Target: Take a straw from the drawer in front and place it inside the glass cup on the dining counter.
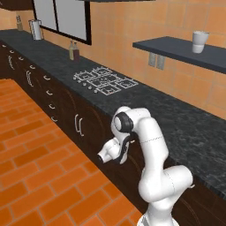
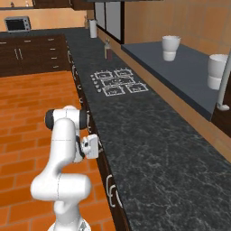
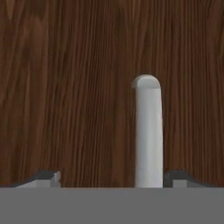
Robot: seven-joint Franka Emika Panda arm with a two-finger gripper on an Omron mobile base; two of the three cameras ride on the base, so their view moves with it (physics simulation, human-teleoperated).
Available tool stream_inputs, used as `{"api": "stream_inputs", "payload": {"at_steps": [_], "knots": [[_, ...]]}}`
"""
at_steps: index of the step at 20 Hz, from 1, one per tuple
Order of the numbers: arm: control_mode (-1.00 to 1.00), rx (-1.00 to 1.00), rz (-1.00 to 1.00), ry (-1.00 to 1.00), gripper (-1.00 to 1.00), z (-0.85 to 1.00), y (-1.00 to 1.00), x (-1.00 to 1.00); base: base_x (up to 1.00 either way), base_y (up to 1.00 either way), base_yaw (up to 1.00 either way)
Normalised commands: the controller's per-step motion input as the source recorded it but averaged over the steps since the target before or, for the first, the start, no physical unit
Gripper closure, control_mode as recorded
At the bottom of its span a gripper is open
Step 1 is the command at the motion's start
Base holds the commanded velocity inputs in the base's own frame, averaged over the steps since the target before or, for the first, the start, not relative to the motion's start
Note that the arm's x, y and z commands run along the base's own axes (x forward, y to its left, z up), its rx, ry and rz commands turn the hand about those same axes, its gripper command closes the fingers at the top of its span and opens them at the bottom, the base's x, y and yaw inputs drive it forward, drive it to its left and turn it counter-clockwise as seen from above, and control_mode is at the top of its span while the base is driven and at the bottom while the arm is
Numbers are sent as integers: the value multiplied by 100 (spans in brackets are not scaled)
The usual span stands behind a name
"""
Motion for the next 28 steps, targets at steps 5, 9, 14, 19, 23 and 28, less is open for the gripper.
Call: {"api": "stream_inputs", "payload": {"at_steps": [5,9,14,19,23,28], "knots": [[-100,0,0,0,100,-1,0,-9,0,0,0],[-100,1,0,-1,100,0,19,-49,0,0,0],[-100,0,0,-1,100,6,65,-60,0,0,0],[-100,0,0,0,100,10,97,-72,0,0,0],[-100,0,0,0,100,12,100,-80,0,0,0],[-100,0,0,0,100,19,100,-68,0,0,0]]}}
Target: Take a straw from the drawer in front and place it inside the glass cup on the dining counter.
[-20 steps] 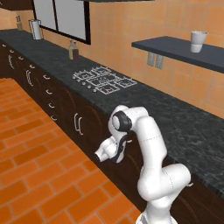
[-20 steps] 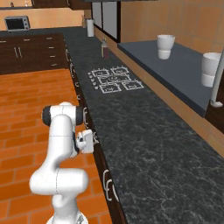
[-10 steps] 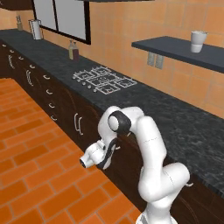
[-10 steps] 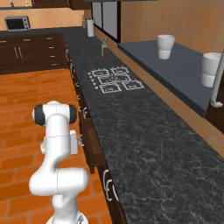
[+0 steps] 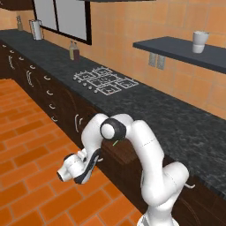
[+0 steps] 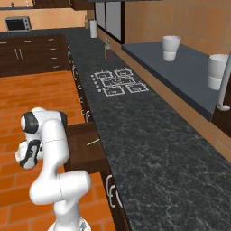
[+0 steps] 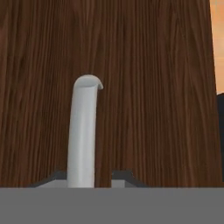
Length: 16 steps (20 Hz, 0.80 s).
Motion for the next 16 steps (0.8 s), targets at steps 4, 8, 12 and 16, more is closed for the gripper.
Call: {"api": "stream_inputs", "payload": {"at_steps": [4,8,12,16], "knots": [[-100,8,-1,9,-100,37,63,-47,0,0,0],[-100,37,0,26,-100,86,9,-56,0,0,0],[-100,47,0,33,-100,100,1,-50,0,0,0],[-100,47,0,34,-100,88,0,-44,0,0,0]]}}
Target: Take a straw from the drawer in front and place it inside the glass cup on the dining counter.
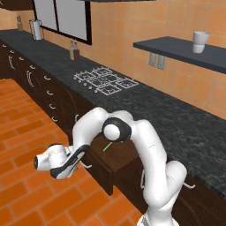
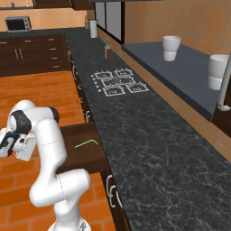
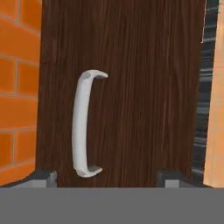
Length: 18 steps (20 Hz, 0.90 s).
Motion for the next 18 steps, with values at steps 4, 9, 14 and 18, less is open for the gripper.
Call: {"api": "stream_inputs", "payload": {"at_steps": [4,9,14,18], "knots": [[-100,43,0,25,-100,82,-2,-51,0,0,0],[-100,31,0,1,-100,100,-57,-36,0,0,0],[-100,25,0,0,-100,86,-93,8,0,0,0],[-100,22,0,9,-100,11,-70,54,0,0,0]]}}
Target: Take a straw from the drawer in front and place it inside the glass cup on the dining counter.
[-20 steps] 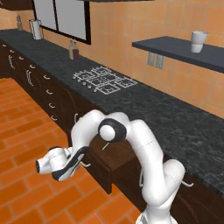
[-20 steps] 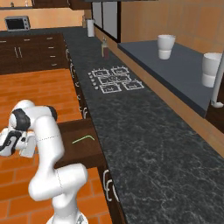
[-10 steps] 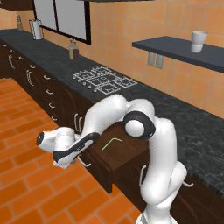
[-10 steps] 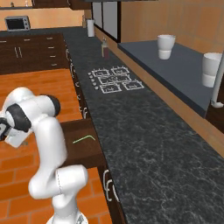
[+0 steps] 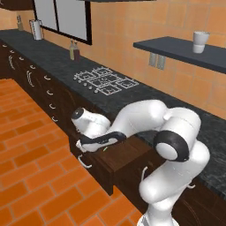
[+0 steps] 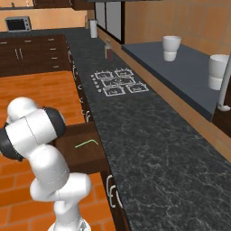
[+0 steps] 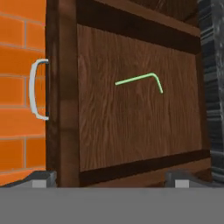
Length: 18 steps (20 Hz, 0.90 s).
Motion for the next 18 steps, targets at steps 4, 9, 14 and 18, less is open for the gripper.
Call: {"api": "stream_inputs", "payload": {"at_steps": [4,9,14,18], "knots": [[-100,20,1,16,-100,-49,-38,62,0,0,0],[-100,20,1,22,-100,-58,-17,58,0,0,0],[-100,9,0,19,-100,-66,0,66,0,0,0],[-100,2,0,8,-100,-54,27,16,0,0,0]]}}
